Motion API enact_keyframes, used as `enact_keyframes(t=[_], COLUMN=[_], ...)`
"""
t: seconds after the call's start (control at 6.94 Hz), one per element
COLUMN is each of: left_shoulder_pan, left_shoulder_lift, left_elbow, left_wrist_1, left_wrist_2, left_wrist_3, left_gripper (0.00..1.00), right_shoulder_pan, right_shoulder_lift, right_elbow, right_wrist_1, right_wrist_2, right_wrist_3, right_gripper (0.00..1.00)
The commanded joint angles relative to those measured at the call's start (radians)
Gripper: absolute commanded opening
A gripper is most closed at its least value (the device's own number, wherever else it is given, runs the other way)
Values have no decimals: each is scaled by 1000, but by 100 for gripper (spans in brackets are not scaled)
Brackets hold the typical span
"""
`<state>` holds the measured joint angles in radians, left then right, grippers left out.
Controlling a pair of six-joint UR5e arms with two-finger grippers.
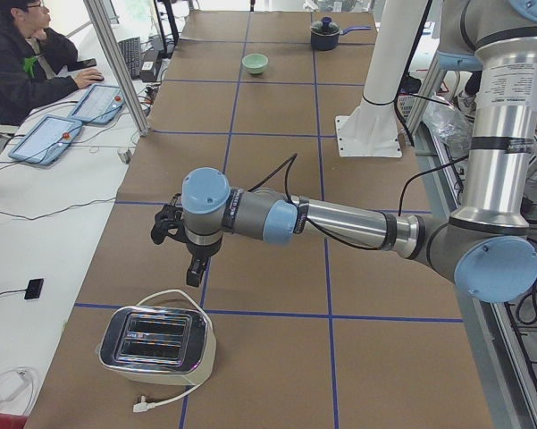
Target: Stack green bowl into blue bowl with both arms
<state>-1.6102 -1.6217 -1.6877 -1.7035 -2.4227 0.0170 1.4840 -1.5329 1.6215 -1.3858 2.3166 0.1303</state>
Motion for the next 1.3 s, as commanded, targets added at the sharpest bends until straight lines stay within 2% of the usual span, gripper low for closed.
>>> enact_keyframes(t=[0.0,0.14,0.43,0.72,1.15], left_shoulder_pan=[112,244,382,577,638], left_shoulder_lift=[14,-3,-10,-87,-124], left_elbow=[22,17,26,31,98], left_wrist_1=[-212,-226,-281,-289,-327], left_wrist_2=[-13,-15,-9,188,215], left_wrist_3=[-145,-246,-442,-625,-638], left_gripper=[98,98,98,98,97], right_shoulder_pan=[-37,-51,-53,-54,-54], right_shoulder_lift=[11,13,14,14,14], right_elbow=[-3,-5,-5,-3,-3], right_wrist_1=[10,10,10,10,10], right_wrist_2=[-2,-3,-3,-2,-3], right_wrist_3=[28,34,35,51,52], right_gripper=[100,100,100,100,100])
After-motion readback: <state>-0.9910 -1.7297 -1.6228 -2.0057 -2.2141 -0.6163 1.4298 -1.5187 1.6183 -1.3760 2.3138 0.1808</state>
